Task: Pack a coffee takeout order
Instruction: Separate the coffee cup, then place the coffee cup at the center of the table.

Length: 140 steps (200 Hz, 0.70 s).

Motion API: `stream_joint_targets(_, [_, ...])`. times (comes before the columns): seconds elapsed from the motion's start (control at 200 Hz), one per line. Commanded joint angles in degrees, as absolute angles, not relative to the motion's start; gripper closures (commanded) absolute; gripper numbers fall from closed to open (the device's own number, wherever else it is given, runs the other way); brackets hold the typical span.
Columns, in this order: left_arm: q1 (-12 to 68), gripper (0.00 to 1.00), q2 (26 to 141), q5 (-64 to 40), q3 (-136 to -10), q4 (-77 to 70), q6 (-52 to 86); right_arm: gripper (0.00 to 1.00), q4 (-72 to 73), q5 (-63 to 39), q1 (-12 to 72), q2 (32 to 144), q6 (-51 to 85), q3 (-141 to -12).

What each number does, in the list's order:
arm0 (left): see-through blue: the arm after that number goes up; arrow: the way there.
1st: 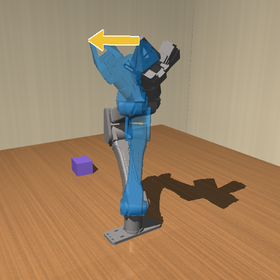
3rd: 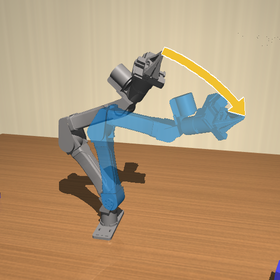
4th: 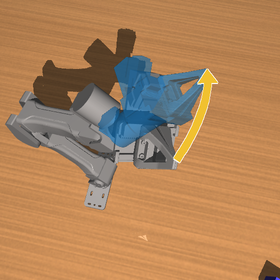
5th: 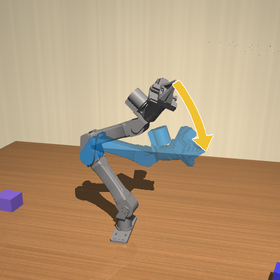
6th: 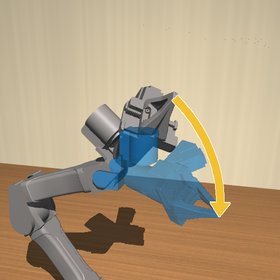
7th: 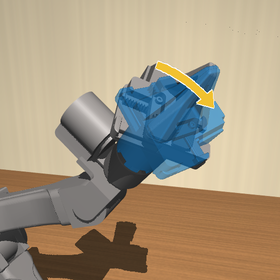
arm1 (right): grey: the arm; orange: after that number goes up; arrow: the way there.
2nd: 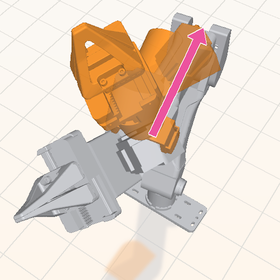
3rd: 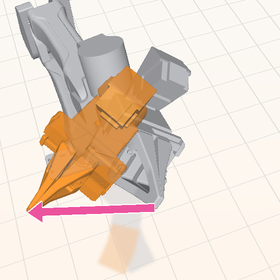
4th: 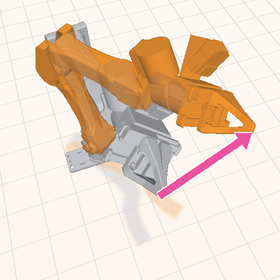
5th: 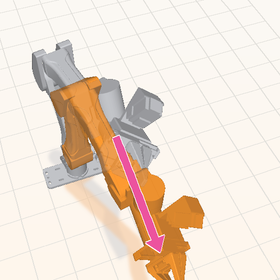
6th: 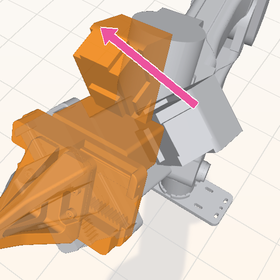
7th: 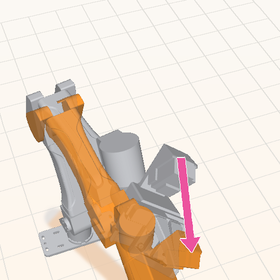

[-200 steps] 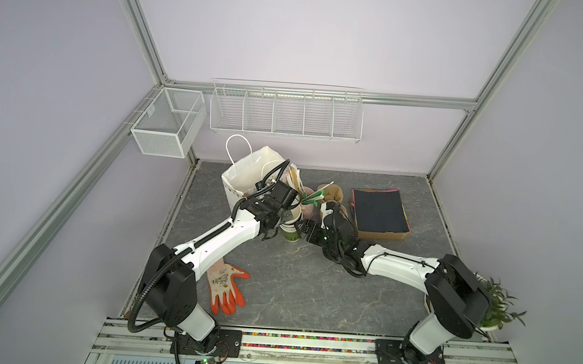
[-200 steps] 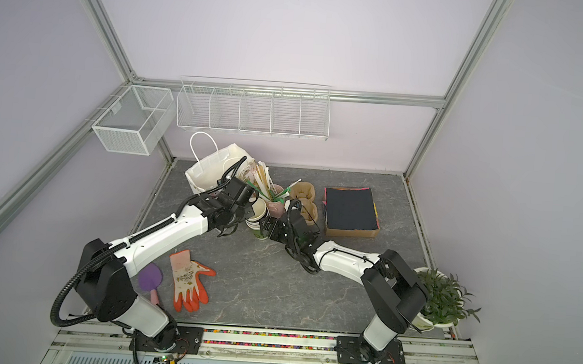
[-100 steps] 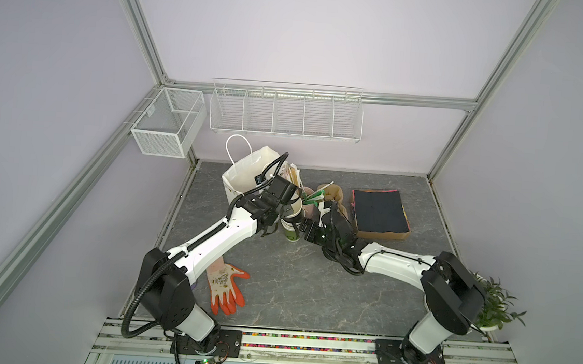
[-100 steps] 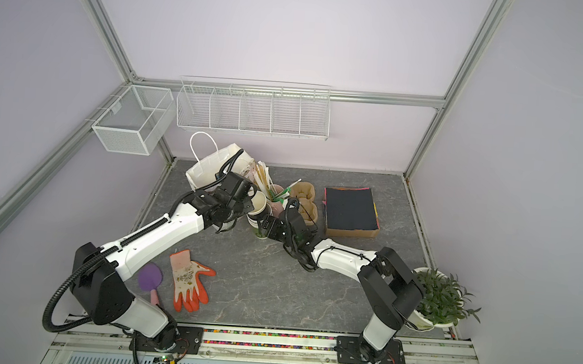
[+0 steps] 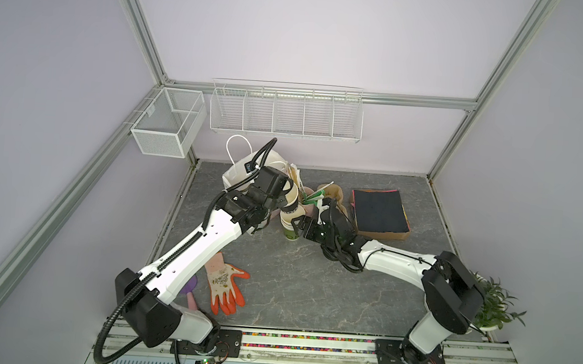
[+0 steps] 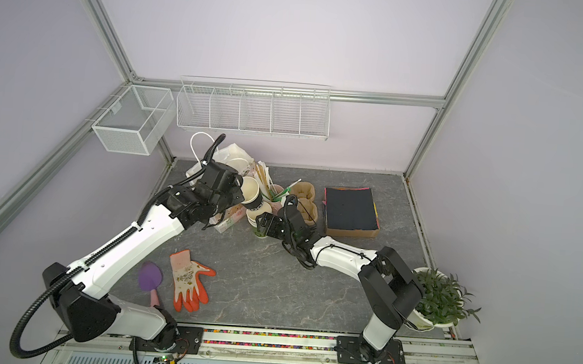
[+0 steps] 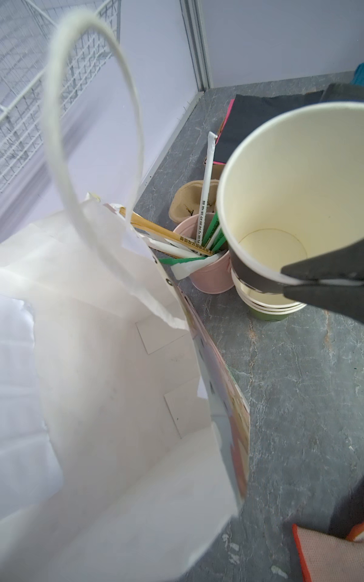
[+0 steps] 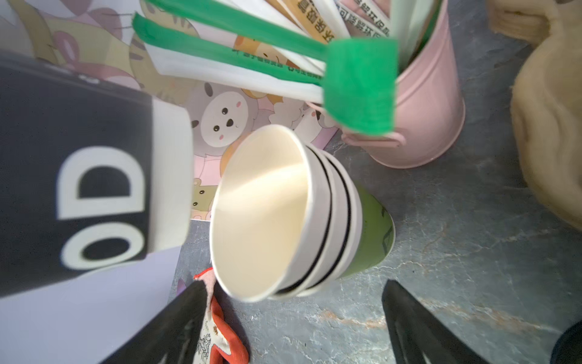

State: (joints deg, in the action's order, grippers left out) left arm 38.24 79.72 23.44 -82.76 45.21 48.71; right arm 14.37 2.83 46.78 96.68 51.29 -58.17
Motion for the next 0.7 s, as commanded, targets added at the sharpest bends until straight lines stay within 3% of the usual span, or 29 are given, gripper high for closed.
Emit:
stream_joint_targets(0.0, [39.5,1.0,77.5,26.6,-82.7,49.0,47.1,0.1,13.0,1.4,47.3,96.6,50.1,-59.7])
stream_joint_targets(0.385, [43.1,1.0,68.4,30.8,-76.8,55.1,46.1,0.12,1.0,4.7,47.5,86.9,42.2,-62.6])
stream_joint_targets(0.695, [50.1,1.0,64.6,29.7,-66.7,53.0,48.4,0.12,-20.8,14.1,47.5,72.3,31.2,-62.2])
